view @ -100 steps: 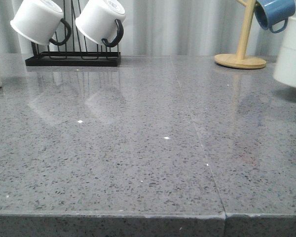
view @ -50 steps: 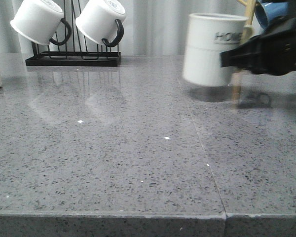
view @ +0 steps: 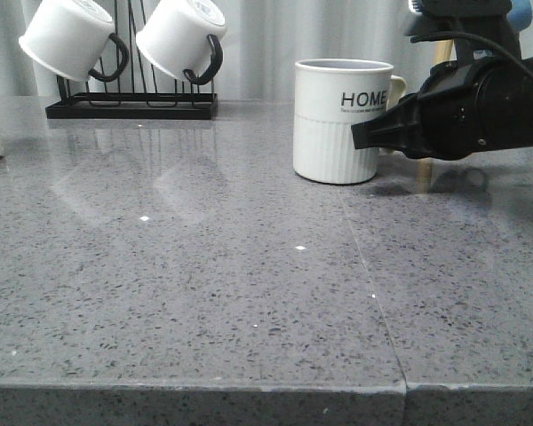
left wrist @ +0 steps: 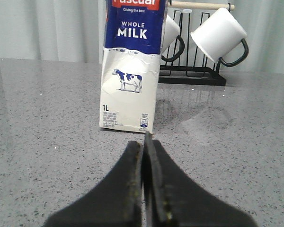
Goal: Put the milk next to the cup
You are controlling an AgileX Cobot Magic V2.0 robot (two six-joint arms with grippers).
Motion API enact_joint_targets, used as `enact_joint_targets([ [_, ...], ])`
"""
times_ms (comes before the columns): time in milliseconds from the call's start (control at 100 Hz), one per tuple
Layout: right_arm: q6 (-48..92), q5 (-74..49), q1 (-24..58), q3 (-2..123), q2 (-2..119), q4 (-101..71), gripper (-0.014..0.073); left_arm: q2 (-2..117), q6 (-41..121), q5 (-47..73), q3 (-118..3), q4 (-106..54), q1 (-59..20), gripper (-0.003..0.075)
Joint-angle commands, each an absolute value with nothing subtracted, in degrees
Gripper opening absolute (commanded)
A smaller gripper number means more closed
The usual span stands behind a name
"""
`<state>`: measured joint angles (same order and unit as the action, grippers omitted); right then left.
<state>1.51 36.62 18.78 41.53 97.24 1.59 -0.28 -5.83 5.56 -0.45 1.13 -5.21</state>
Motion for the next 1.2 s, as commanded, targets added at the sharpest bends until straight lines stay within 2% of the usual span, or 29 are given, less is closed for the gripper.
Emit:
enact_joint_targets([
  [0, 1.3, 41.5, 18.8, 43.1, 95.2, 1.7, 0.0188, -1.9, -6.2, 1.5, 3.1, 1.3, -5.1, -0.002],
  [110, 1.3, 41.2, 18.8, 43.1, 95.0, 1.7, 0.0239, -1.9, -6.2, 1.5, 3.1, 1.3, -5.1, -0.002],
  [370, 1.3, 40.4, 18.7, 39.5, 90.3, 0.8, 0.0239, -1.9, -6.2, 1.5, 3.1, 1.3, -5.1, -0.002],
  [720, 1.3, 37.2, 18.7, 28.6, 75.2, 0.0, 0.0235, -1.9, -6.2, 1.5, 3.1, 1.3, -5.1, -0.002],
  [790, 1.3, 34.1, 18.7, 26.5, 70.7, 0.0, 0.0199, -1.9, -6.2, 1.5, 3.1, 1.3, -5.1, -0.002],
  [1010, 1.3, 27.5, 18.7, 20.9, 55.9, 0.0, 0.0, -1.9, -6.2, 1.5, 3.1, 1.3, -5.1, -0.002],
  [1190, 1.3, 19.0, 18.7, 18.0, 42.3, 0.0, -0.0066, -1.9, -6.2, 1.5, 3.1, 1.3, -5.1, -0.002],
])
